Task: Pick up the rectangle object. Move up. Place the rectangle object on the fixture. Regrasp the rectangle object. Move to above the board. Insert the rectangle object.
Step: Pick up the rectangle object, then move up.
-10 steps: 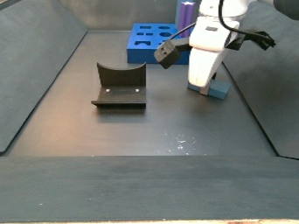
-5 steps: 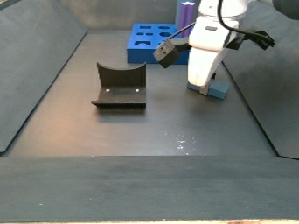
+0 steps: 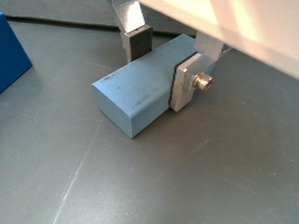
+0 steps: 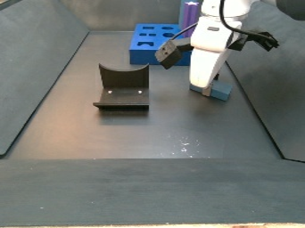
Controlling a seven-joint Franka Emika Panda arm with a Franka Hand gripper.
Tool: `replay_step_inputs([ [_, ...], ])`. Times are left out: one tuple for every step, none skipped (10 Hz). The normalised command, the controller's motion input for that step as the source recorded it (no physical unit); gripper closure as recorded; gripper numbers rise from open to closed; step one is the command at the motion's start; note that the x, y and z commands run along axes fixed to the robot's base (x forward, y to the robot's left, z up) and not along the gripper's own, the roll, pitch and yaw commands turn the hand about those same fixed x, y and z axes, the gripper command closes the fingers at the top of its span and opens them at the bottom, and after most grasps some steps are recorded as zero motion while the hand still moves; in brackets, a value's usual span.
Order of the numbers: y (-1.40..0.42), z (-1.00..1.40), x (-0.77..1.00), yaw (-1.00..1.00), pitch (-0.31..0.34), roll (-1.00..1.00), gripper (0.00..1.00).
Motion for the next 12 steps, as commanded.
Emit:
replay_step_inputs([
  [-0.31,0.0,0.0,0.02,0.0,0.05,1.0],
  [0.0,0.0,0.0,0.0,0.0,0.0,1.0],
  [0.0,0.0,0.0,0.0,0.0,0.0,1.0],
  [0.0,0.0,0.0,0.0,0.0,0.0,1.0],
  [0.0,0.0,0.0,0.0,0.0,0.0,1.0],
  [0.0,0.0,0.0,0.0,0.0,0.0,1.0],
  [0.0,0.0,0.0,0.0,0.0,0.0,1.0],
  [0.0,0.0,0.0,0.0,0.0,0.0,1.0],
  [0.0,0.0,0.0,0.0,0.0,0.0,1.0],
  [0.0,0.0,0.0,0.0,0.0,0.0,1.0],
  [0.0,0.0,0.0,0.0,0.0,0.0,1.0],
  [0.0,0.53,0.0,0.0,0.0,0.0,1.0],
])
